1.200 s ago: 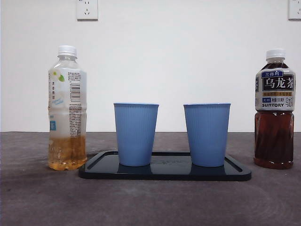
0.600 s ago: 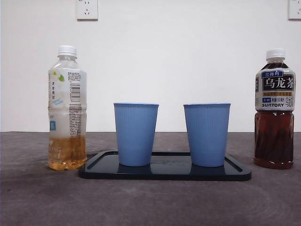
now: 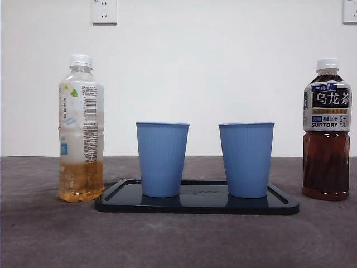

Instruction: Pour the drink into the cup

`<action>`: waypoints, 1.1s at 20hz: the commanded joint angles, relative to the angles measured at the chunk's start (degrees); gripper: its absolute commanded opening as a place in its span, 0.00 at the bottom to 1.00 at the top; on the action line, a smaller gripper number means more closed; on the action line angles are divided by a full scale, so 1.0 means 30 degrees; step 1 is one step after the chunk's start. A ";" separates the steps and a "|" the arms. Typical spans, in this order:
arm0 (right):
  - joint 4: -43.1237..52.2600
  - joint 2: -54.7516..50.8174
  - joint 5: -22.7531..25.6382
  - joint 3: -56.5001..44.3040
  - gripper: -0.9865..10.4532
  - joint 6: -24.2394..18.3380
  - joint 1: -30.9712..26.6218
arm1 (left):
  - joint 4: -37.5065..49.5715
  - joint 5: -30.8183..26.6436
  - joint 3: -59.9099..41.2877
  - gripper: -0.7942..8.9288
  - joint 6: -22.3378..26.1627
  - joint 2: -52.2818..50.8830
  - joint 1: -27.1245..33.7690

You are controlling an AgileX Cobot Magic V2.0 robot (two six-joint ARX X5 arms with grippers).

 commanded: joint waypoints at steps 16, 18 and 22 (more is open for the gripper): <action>0.0255 0.0051 -0.0022 0.0291 0.11 -0.0160 0.0080 | 1.1038 -0.1260 -1.5795 0.11 0.0452 -0.8845 1.0295; 0.0255 0.0051 -0.0022 0.0291 0.11 -0.0168 0.0080 | 1.1147 -0.1851 -1.6276 0.11 0.0481 -0.9165 1.0295; 0.0321 0.0051 -0.0022 0.0291 0.11 -0.0160 0.0080 | 1.1956 -0.2229 -1.6954 0.11 0.0838 -1.0069 1.0295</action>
